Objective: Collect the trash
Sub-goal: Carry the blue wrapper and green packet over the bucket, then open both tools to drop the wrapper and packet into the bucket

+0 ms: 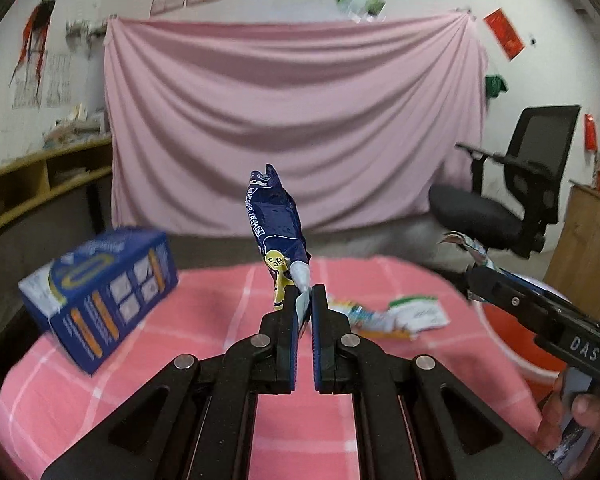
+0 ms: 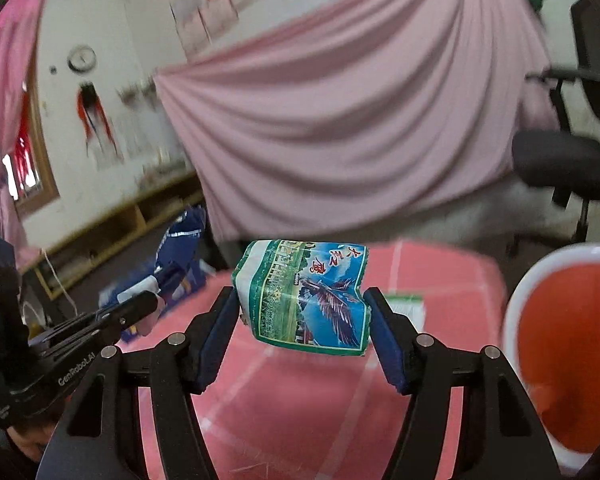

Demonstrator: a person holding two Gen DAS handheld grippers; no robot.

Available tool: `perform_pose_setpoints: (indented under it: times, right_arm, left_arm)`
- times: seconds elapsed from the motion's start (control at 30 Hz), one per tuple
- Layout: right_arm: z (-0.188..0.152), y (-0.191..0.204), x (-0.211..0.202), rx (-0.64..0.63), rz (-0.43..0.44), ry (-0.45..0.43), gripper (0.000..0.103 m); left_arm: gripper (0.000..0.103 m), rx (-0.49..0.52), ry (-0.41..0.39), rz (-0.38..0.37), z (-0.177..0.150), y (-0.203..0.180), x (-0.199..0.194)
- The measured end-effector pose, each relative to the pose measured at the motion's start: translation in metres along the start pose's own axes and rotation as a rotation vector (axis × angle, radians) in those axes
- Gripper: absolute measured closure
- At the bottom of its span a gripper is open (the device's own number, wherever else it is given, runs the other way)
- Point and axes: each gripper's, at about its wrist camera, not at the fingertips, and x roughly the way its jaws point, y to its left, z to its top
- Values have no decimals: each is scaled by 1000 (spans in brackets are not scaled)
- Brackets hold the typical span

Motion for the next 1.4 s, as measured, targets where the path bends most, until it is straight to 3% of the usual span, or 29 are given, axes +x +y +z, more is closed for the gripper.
perform_pose_setpoints:
  times: [0.2,0.43,0.63,0.83,1.07,1.4]
  right_arm:
    - [13,-6,-41,-86,-106,-195,41]
    - [18,-32,-70,-86,-209,-294,40]
    - [24,-62,-100,-41,-289,-350,40]
    - [21,-98,-117,43,-372,-344,40]
    - [11,-128,-121,160,-452,-269,40]
    - [1,-150,-105,244,-521,-114,40]
  left_arm:
    - [99,82,-129,-36,24,-32,-23]
    - [99,137,-159,-115,45,-79,-21]
    - [99,201,-182,-231,55,-136,-15]
    - [99,266,-168,-308,60,-184,-3]
    - [99,305,-97,-348,54,-220,24]
    - [99,264,116,-479,45,-239,68]
